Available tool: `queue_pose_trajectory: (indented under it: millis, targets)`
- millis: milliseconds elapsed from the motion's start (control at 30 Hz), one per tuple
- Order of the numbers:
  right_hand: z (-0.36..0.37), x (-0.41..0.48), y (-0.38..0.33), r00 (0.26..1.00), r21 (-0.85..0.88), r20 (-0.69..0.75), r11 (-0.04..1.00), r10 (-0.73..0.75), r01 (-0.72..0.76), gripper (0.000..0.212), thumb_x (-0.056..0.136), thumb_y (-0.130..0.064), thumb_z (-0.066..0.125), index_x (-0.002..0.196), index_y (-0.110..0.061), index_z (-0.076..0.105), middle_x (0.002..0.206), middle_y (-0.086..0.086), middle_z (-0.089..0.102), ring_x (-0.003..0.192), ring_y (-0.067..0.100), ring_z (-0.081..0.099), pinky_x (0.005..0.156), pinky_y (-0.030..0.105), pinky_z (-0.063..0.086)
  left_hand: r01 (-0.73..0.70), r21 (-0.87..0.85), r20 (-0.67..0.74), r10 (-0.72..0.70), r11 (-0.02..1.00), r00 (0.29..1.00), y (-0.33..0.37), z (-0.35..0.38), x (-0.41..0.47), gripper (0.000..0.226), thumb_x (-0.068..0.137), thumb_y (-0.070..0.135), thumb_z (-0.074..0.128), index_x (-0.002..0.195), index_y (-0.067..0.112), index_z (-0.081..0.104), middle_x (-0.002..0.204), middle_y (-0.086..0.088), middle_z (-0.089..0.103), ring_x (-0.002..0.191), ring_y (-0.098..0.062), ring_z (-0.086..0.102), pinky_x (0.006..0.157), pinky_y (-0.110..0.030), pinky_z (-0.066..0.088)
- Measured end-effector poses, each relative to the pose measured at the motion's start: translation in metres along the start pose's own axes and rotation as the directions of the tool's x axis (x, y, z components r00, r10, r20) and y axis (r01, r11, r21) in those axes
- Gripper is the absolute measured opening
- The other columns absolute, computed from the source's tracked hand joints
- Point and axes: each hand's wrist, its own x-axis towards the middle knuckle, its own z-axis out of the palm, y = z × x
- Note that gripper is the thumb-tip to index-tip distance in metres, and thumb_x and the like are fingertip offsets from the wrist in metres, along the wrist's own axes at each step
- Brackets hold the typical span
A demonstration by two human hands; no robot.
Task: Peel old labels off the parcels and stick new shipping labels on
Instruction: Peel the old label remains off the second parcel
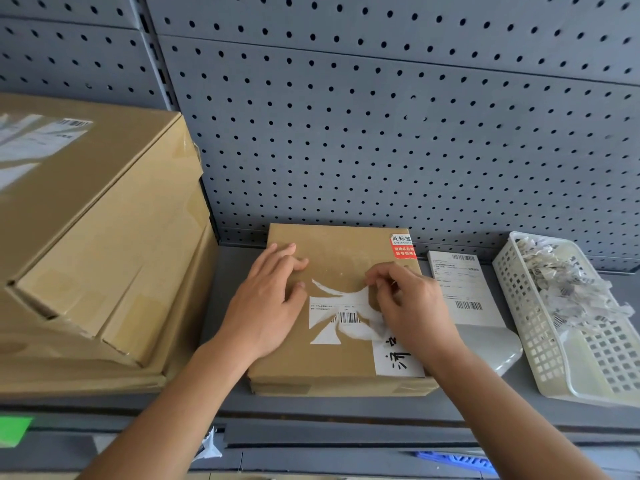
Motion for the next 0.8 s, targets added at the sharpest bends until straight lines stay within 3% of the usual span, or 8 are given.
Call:
queue_pose_trajectory:
  millis: [233,400,700,800]
  targets:
    - [-0.006,-0.001,-0.009,0.993,0.064,0.112,0.997,0.044,-0.051,0.020,0.086,0.002,0.063,0.091,-0.014,0.072,0.072,-0.017,0.061,0.063,0.001,0.056,0.059,0.006,0.038,-0.006,0.003,0.002,0.006,1.000,1.000,0.000,0.000,0.000,0.037,0.105,0.034,0.042,0.141,0.034,0.046,0.162,0.025,0.019,0.150,0.009,-0.005,0.121,-0.040,0.024]
    - [-0.009,-0.001,-0.014,0.981,0.133,0.187,0.988,0.057,-0.083,0.017,0.085,0.000,0.068,0.093,-0.015,0.070,0.076,-0.012,0.065,0.071,0.009,0.059,0.063,0.007,0.041,-0.006,-0.002,0.000,0.006,1.000,1.000,-0.001,0.000,0.000,0.037,0.105,0.033,0.042,0.142,0.034,0.046,0.162,0.025,0.020,0.150,0.009,-0.005,0.121,-0.040,0.024]
    - [-0.002,-0.002,-0.012,0.989,0.030,0.145,0.999,0.026,-0.030,0.017,0.083,0.004,0.065,0.090,-0.012,0.069,0.084,-0.015,0.059,0.071,-0.005,0.054,0.063,0.005,0.037,-0.004,0.004,0.002,0.004,1.000,1.000,0.000,0.000,0.000,0.037,0.105,0.033,0.042,0.142,0.033,0.046,0.162,0.025,0.020,0.150,0.008,-0.005,0.120,-0.038,0.024]
    - [-0.005,-0.001,-0.012,0.987,0.063,0.159,0.997,0.035,-0.045,0.018,0.081,0.004,0.065,0.084,-0.013,0.069,0.079,-0.013,0.063,0.067,-0.001,0.055,0.061,0.007,0.038,-0.003,0.007,0.004,0.003,1.000,1.000,0.001,-0.001,0.000,0.037,0.105,0.033,0.042,0.142,0.033,0.046,0.162,0.025,0.019,0.150,0.008,-0.005,0.119,-0.037,0.024]
